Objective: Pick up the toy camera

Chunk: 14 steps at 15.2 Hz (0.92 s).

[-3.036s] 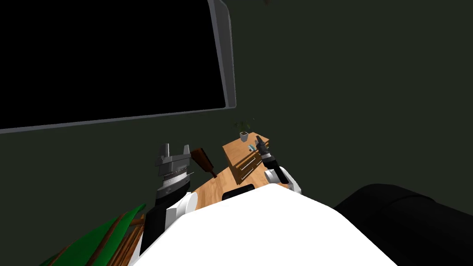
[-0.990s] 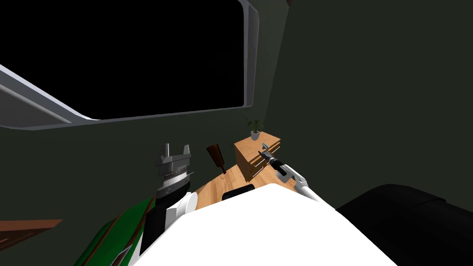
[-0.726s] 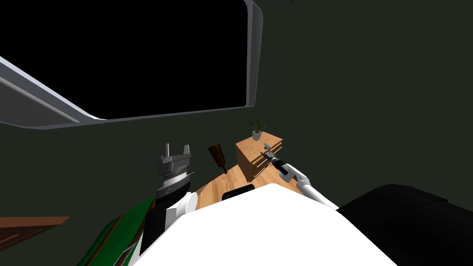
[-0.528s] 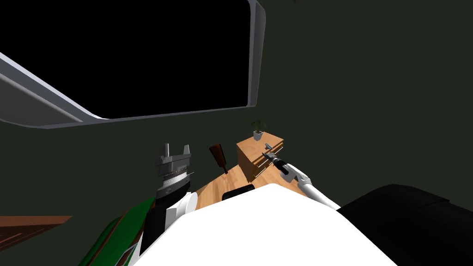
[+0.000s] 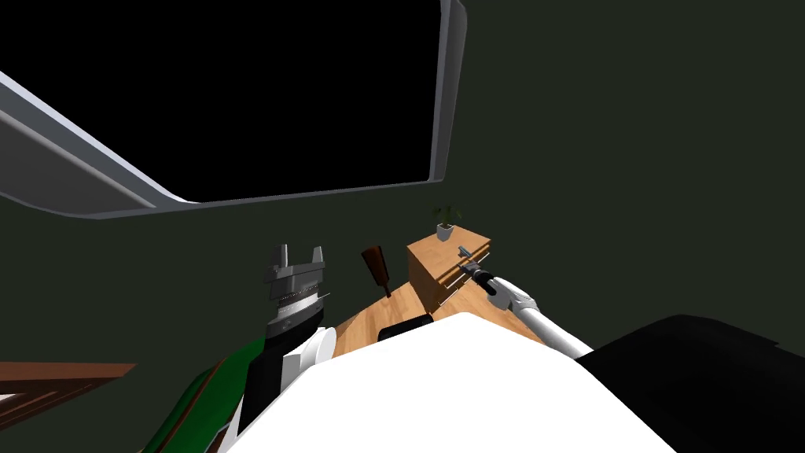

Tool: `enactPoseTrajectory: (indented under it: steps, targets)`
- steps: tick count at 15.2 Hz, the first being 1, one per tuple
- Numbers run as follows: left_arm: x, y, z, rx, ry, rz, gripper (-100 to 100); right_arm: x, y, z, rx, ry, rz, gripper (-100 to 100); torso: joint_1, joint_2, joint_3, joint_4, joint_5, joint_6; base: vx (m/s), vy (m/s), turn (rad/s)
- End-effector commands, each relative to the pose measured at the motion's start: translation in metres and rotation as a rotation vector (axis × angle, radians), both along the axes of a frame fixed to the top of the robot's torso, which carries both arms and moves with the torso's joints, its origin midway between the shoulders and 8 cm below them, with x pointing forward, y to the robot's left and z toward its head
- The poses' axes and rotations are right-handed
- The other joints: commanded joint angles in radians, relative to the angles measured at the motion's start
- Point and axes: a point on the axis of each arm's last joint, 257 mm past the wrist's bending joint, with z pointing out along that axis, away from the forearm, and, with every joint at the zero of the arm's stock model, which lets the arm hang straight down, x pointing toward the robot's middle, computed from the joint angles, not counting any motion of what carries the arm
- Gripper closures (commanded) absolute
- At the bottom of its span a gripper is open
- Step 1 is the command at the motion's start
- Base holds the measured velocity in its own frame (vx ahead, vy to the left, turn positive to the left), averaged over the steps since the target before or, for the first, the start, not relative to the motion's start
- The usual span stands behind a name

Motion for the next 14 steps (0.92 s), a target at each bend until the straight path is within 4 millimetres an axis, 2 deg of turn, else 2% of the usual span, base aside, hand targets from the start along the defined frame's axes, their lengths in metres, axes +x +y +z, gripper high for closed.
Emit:
enactPoseTrajectory:
  steps: [1,2,4,6,9,11,14]
  targets:
    - [0.0,0.0,0.0,0.0,0.0,0.0,0,-0.015,-0.037,-0.002,-0.126,0.075,-0.019,-100,0.0,0.0,0.0,0.0,0.0,0.0,0.111,0.084,0.063]
    - [0.0,0.0,0.0,0.0,0.0,0.0,0,-0.017,-0.039,-0.004,-0.126,0.08,-0.022,-100,0.0,-0.001,-0.001,0.0,0.0,0.0,0.101,0.069,0.033]
    - [0.0,0.0,0.0,0.0,0.0,0.0,0,-0.03,-0.071,-0.005,-0.228,0.147,-0.04,-100,0.0,-0.001,-0.001,0.0,0.0,0.0,0.086,0.064,0.037]
    - [0.0,0.0,0.0,0.0,0.0,0.0,0,-0.03,-0.071,-0.005,-0.228,0.147,-0.04,-100,-0.001,0.0,0.0,0.0,0.0,0.0,0.067,0.038,0.011]
    - [0.0,0.0,0.0,0.0,0.0,0.0,0,-0.047,-0.109,-0.003,-0.349,0.23,-0.062,-100,-0.004,0.002,0.001,0.0,-0.001,0.0,0.059,0.019,0.034]
    - [0.0,0.0,0.0,0.0,0.0,0.0,0,-0.056,-0.128,0.0,-0.407,0.272,-0.072,-100,-0.002,0.0,0.0,0.0,-0.001,0.0,0.094,0.05,0.034]
    - [0.0,0.0,0.0,0.0,0.0,0.0,0,-0.063,-0.139,0.002,-0.444,0.299,-0.079,-100,-0.003,-0.001,0.0,0.0,-0.001,0.0,0.081,0.019,0.018]
